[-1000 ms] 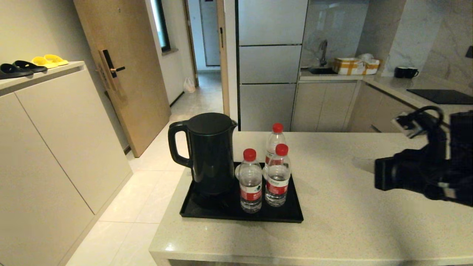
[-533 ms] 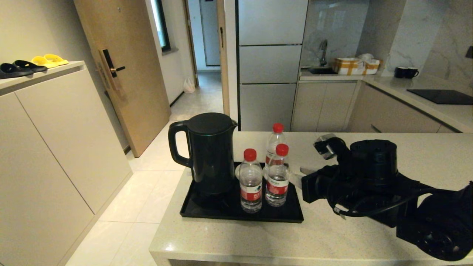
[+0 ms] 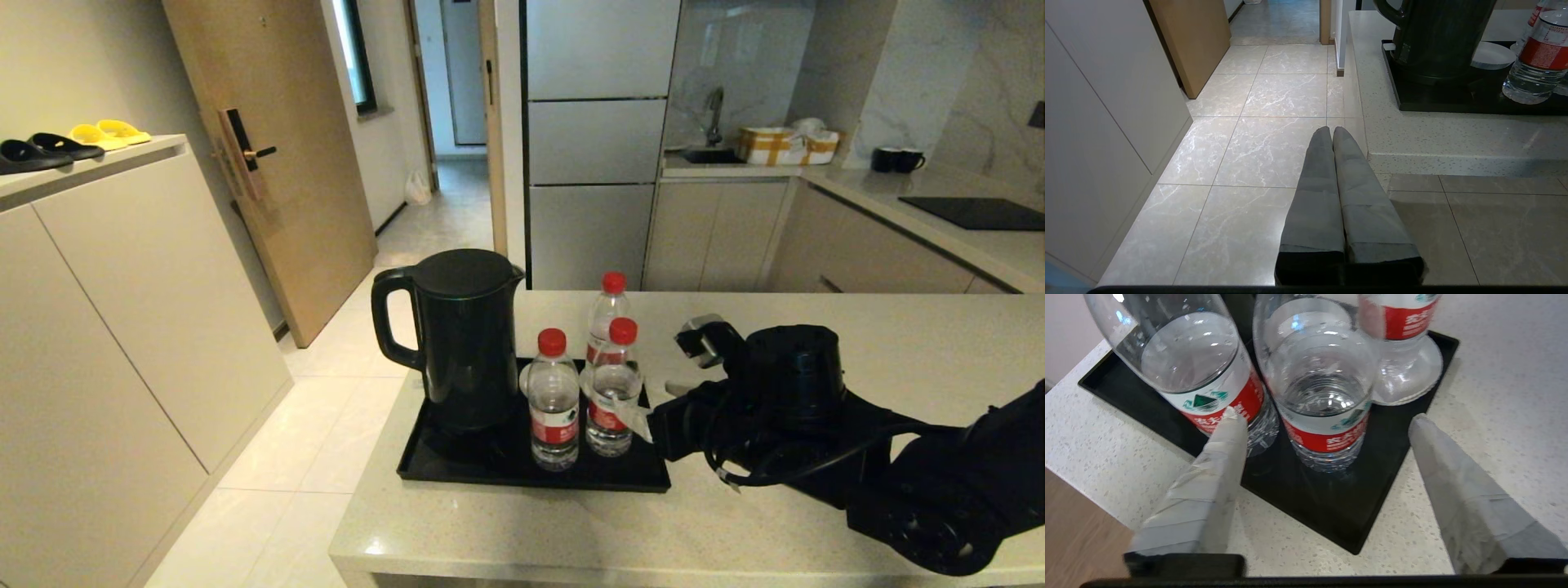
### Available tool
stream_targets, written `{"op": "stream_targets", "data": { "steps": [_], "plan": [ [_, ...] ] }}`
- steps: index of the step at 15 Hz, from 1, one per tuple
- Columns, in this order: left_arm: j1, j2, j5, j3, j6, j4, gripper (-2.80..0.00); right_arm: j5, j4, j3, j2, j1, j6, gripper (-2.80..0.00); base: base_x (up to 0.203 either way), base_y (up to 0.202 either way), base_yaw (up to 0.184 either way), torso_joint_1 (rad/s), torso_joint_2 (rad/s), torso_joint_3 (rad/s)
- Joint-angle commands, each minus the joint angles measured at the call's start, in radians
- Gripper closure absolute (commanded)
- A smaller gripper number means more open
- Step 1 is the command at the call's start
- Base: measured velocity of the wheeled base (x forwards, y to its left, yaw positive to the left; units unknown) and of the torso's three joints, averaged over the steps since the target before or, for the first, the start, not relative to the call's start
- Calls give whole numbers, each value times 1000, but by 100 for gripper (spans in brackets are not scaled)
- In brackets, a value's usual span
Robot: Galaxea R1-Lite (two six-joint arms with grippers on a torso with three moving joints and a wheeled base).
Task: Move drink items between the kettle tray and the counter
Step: Pick up the bottled water
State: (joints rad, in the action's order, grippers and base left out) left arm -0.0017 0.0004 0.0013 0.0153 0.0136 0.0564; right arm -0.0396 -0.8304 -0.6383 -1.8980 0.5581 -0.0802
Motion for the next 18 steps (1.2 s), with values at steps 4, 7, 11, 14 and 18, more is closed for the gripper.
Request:
{"op": "stream_targets", "data": {
  "steps": [4,7,11,14,18],
  "plan": [
    [0,1,0,0,0,0,0,-1,-123,-36,-113,0,-5,-280,0,0,0,0,0,0],
    [0,1,0,0,0,0,0,-5,-200,-77,-207,0,-31,-280,0,0,0,0,0,0],
    [0,1,0,0,0,0,0,-9,-211,-161,-285,0,-35,-280,0,0,0,0,0,0],
    [0,1,0,0,0,0,0,-11,-213,-156,-277,0,-35,0,0,0,0,0,0,0],
    [0,1,0,0,0,0,0,-9,-211,-150,-252,-2,-35,0,0,0,0,0,0,0]
  ]
}}
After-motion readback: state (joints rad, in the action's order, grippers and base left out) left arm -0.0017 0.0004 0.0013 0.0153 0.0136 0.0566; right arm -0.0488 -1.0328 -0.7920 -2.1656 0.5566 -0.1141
